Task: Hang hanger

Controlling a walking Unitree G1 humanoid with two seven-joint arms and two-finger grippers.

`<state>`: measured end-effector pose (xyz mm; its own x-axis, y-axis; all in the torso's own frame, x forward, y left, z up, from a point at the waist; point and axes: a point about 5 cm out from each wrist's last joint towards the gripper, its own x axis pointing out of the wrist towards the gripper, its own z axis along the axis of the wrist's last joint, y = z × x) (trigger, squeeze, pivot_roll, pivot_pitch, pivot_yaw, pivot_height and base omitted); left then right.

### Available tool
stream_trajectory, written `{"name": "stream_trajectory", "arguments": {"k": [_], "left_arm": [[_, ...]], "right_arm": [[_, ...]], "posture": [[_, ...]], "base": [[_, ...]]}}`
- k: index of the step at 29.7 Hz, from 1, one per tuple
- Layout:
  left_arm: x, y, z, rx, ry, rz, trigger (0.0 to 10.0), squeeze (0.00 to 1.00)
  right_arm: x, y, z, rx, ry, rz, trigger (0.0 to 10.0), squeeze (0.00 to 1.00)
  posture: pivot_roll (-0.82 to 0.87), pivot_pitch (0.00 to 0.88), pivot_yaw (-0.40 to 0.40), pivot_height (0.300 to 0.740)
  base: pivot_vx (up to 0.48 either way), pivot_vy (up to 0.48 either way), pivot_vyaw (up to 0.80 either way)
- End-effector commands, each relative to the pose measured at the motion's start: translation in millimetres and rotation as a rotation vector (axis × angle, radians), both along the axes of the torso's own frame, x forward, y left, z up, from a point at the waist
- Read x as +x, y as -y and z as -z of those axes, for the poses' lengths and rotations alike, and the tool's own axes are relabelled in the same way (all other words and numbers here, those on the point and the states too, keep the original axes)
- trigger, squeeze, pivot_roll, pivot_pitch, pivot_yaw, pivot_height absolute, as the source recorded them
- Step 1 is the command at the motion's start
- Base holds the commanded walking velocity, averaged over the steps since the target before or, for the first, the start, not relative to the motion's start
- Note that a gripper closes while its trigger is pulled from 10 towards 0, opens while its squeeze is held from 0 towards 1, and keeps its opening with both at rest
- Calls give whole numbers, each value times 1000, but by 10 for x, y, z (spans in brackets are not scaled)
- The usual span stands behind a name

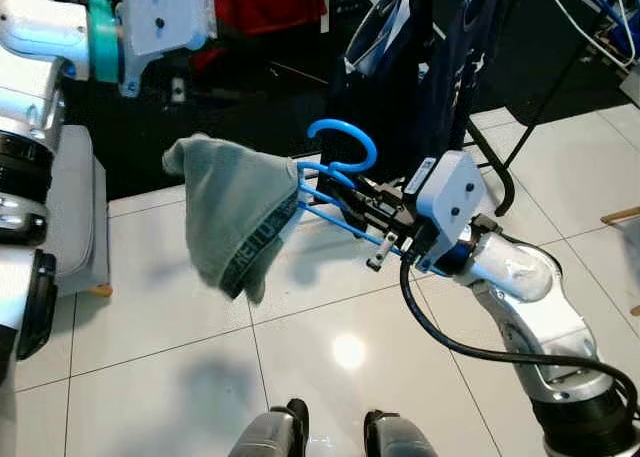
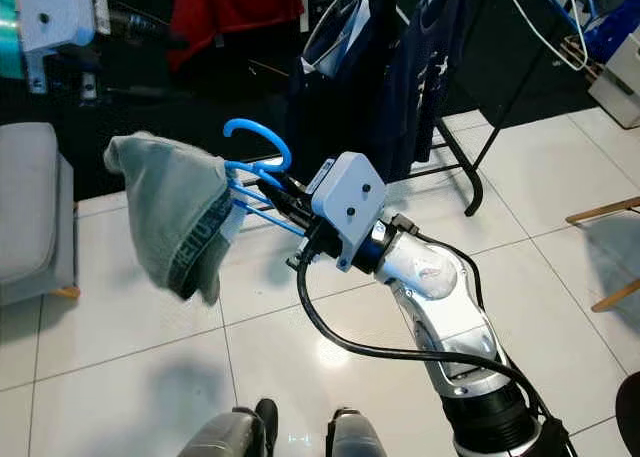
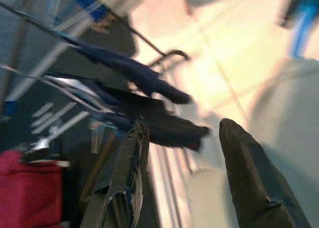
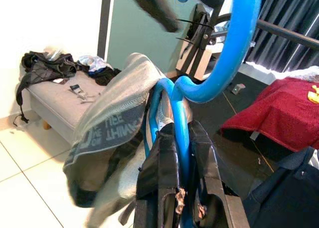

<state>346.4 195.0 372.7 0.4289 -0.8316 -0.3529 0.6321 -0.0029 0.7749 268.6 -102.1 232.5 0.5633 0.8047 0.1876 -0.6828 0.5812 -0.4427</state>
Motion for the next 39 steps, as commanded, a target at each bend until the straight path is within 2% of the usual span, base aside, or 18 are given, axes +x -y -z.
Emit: {"name": "stream_trajectory", "arguments": {"k": [1, 2, 3, 4, 5, 7, 11, 14, 23, 24, 27, 28, 29, 30, 31, 32, 33, 39], "left_arm": [[-42, -59, 1, 107, 7, 15, 10000, 0], [-42, -59, 1, 107, 7, 15, 10000, 0], [-53, -81, 35, 172, 23, 14, 10000, 0], [-53, -81, 35, 172, 23, 14, 10000, 0], [-73, -94, 70, 220, 20, 25, 10000, 0], [-79, -73, 111, 254, 17, 55, 10000, 0], [-81, -34, 153, 261, 6, 89, 10000, 0], [-62, 87, 288, 251, -38, 150, 10000, 0], [-45, 200, 403, 259, -91, 209, 10000, 0], [-43, 260, 454, 276, -102, 241, 8784, 0], [-41, 276, 468, 283, -103, 248, 8784, 0], [-40, 286, 478, 286, -105, 253, 5686, 0], [-41, 292, 489, 294, -106, 257, 3137, 0], [-42, 295, 495, 299, -107, 260, 3137, 0], [-44, 299, 502, 303, -107, 263, 1882, 0], [-44, 299, 502, 303, -107, 263, 1882, 0], [-47, 306, 512, 308, -108, 267, 0, 0], [-50, 322, 531, 314, -106, 277, 0, 0]], "right_arm": [[-43, -8, -29, 5, 12, -13, 10000, 0], [-43, -8, -29, 5, 12, -13, 10000, 0], [-42, -3, -32, 4, 13, -12, 10000, 0], [-42, -3, -32, 4, 13, -12, 10000, 0], [-40, 4, -35, 3, 14, -11, 10000, 0], [-37, 10, -37, 1, 14, -10, 10000, 0], [-35, 4, -43, 0, 15, -12, 10000, 0], [-30, -21, -60, 0, 20, -20, 10000, 0], [-32, -40, -69, -5, 23, -29, 10000, 0], [-33, -47, -70, -10, 23, -33, 10000, 0], [-33, -49, -71, -11, 23, -34, 10000, 0], [-34, -51, -72, -12, 24, -35, 10000, 0], [-36, -53, -74, -13, 25, -37, 10000, 0], [-37, -53, -75, -13, 26, -38, 10000, 0], [-37, -54, -75, -14, 26, -38, 10000, 0], [-37, -54, -75, -14, 26, -38, 10000, 0], [-37, -54, -76, -15, 27, -38, 10000, 0], [-36, -56, -76, -15, 27, -39, 10000, 0]], "posture": [[-55, 101, 125, 740], [-55, 101, 125, 740], [-55, 101, 125, 740], [-55, 101, 125, 740], [-52, 100, 124, 740], [-49, 99, 122, 740], [-50, 100, 121, 740], [-53, 105, 121, 740], [-55, 109, 123, 740], [-58, 113, 126, 740], [-58, 113, 126, 740], [-58, 113, 128, 740], [-56, 114, 130, 740], [-56, 114, 130, 740], [-56, 114, 130, 740], [-56, 114, 130, 740], [-55, 115, 131, 740], [-54, 115, 132, 740]], "base": [[0, 0, 0], [0, 0, 0], [0, 0, 0], [0, 0, 0], [0, 0, 0], [0, 0, 0], [0, 0, 0], [0, 0, 0], [0, 0, 0], [0, 0, 0], [0, 0, 0], [0, 0, 0], [0, 0, 0], [0, 0, 0], [0, 0, 0], [0, 0, 0], [0, 0, 0], [0, 0, 0]]}}
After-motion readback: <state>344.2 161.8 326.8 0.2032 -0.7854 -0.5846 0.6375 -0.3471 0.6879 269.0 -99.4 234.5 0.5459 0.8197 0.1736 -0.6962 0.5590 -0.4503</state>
